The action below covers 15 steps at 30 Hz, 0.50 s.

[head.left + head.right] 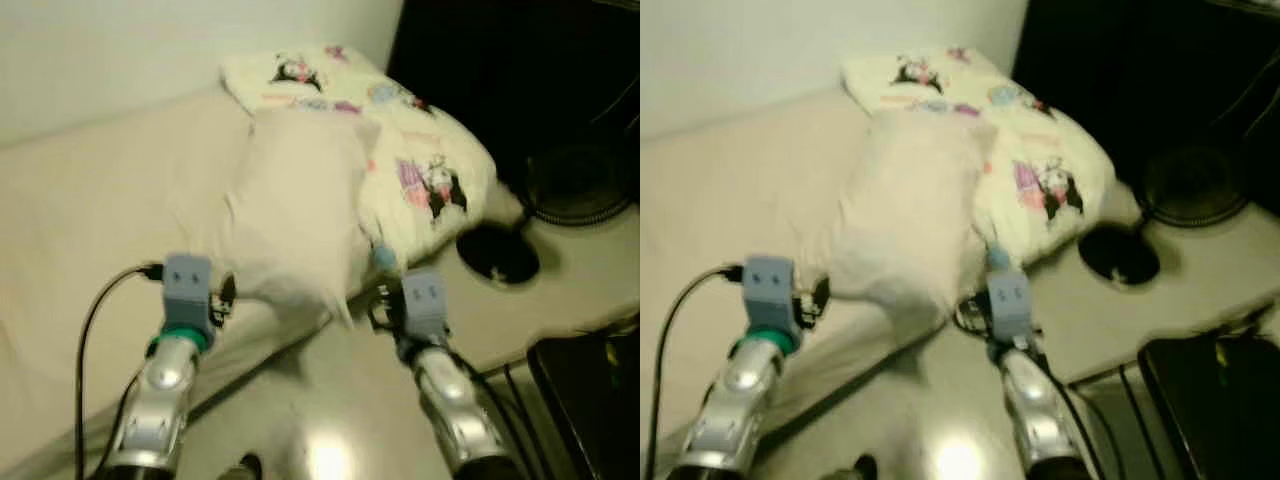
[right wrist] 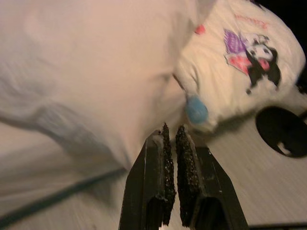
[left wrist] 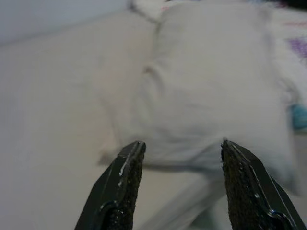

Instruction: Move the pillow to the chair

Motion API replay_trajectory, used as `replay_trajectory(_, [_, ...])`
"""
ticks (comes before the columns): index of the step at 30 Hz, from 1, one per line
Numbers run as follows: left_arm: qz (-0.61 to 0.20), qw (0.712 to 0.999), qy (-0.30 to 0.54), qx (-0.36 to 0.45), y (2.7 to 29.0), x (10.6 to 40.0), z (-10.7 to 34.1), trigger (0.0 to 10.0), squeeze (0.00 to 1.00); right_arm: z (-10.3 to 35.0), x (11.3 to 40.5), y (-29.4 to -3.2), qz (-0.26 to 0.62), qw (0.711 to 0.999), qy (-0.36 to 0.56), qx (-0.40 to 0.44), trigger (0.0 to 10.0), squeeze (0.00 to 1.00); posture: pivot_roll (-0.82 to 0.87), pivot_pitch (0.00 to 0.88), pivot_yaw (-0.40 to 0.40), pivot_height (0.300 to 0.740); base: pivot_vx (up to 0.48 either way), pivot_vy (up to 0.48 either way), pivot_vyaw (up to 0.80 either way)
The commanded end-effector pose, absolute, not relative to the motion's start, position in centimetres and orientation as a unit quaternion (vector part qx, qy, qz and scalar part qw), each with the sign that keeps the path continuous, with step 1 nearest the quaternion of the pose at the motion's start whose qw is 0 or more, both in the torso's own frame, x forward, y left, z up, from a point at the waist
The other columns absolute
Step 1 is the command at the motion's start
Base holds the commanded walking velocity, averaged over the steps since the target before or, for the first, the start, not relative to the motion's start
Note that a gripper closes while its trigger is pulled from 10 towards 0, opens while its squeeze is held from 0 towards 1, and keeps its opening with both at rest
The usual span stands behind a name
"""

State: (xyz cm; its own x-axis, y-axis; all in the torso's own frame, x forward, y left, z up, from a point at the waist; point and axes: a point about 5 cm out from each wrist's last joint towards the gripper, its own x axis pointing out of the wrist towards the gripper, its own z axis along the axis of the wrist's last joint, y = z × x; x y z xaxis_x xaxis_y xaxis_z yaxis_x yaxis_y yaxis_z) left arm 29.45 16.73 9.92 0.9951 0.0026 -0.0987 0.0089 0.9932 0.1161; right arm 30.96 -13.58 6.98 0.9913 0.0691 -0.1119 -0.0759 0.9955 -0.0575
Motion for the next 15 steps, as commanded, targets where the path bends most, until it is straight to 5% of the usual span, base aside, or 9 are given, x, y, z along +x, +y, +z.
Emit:
replay_trajectory(1, [-0.01, 0.998, 0.052, 0.046, 16.44, 29.42, 9.96, 10.0, 0.0, 5.8, 30.37, -13.92, 0.031, 0.996, 0.082, -0.022, 10.0, 0.0, 0.09, 0.022, -0.055, 0.74, 0.0, 0.0, 0.0])
replay_trajectory(15, [-0.02, 0.998, 0.048, 0.034, 16.26, 29.69, 10.2, 10.0, 0.0, 5.64, 30.39, -13.74, 0.034, 0.995, 0.087, -0.021, 10.0, 0.0, 0.09, 0.007, -0.059, 0.74, 0.071, 0.0, 0.0])
